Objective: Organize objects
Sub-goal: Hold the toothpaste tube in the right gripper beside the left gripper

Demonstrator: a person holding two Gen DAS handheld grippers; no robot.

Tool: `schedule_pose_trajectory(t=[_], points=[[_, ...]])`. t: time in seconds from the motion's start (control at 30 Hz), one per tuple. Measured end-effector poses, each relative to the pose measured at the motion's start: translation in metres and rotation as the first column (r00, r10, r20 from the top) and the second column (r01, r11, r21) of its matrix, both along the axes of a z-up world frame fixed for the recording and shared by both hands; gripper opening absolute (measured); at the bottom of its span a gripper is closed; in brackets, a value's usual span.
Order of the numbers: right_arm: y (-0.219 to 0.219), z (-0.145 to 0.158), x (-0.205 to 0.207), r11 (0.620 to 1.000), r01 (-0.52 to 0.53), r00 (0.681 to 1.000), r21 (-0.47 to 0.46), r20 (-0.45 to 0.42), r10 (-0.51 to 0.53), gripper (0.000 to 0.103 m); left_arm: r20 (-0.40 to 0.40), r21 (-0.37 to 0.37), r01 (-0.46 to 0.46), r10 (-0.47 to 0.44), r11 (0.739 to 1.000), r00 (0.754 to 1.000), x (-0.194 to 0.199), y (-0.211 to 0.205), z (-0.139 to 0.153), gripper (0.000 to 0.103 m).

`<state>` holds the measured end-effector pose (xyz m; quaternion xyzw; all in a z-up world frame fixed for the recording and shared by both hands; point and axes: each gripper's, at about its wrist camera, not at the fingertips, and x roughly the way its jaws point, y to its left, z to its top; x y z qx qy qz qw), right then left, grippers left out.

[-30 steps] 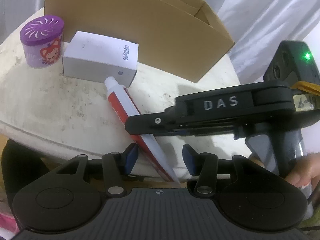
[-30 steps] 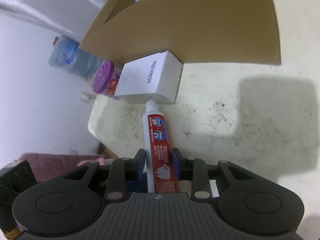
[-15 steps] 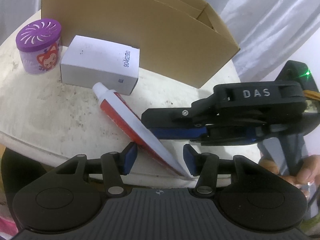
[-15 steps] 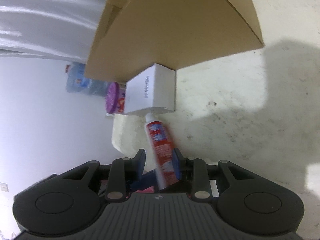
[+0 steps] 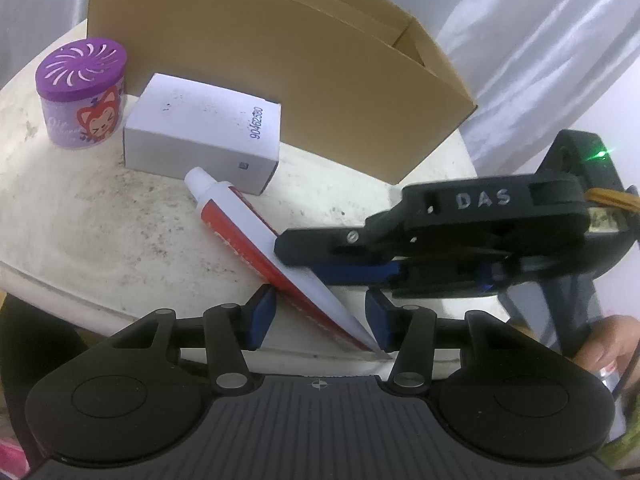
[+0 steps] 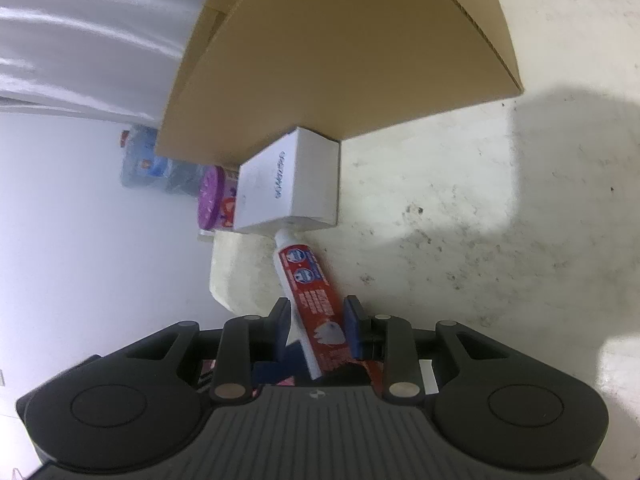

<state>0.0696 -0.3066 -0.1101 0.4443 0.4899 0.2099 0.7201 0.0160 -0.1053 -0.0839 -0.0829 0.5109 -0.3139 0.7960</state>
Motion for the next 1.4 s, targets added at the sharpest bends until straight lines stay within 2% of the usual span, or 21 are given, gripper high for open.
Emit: schedule_pose_trajectory(t=[0.27, 0.37, 0.53, 0.67, 0.83, 1.2, 1.4], points=[[-0.002, -0.006, -0.001, 0.999, 0.007, 1.0, 0.053, -0.008, -0.006, 0.034, 0.0, -0.013, -0.005, 0.005, 1.0, 1.0, -0.001, 0.005, 0.0, 0.049], [-0.008, -0.006, -0.004, 0.995, 0.004, 1.0, 0.097, 0.007, -0.005, 0.034, -0.009, -0.027, -0.01, 0.01, 1.0, 1.0, 0.0, 0.009, 0.0, 0.05], [-0.009, -0.002, -0.005, 0.992, -0.014, 0.999, 0.122, 0.034, 0.01, 0.033, -0.01, -0.045, -0.018, 0.018, 0.999, 1.0, 0.0, 0.011, -0.001, 0.049], [-0.005, -0.002, -0.002, 0.992, -0.023, 0.999, 0.124, 0.032, 0.019, 0.033, -0.009, -0.042, -0.046, 0.046, 0.998, 0.999, -0.002, 0.021, -0.002, 0.039], [0.002, -0.005, -0.001, 0.995, -0.037, 0.999, 0.093, 0.012, 0.036, 0.033, -0.029, -0.044, -0.089, 0.087, 0.995, 0.996, -0.004, 0.033, -0.003, 0.032], [0.029, 0.016, 0.003, 0.989, -0.084, 0.995, -0.12, 0.033, 0.089, 0.034, -0.026, -0.043, -0.096, 0.095, 0.994, 0.995, -0.006, 0.037, -0.002, 0.03], [0.051, 0.035, 0.009, 0.95, -0.11, 0.987, -0.292, 0.077, 0.138, 0.034, -0.008, -0.034, -0.091, 0.09, 0.995, 0.996, -0.008, 0.033, -0.001, 0.031]])
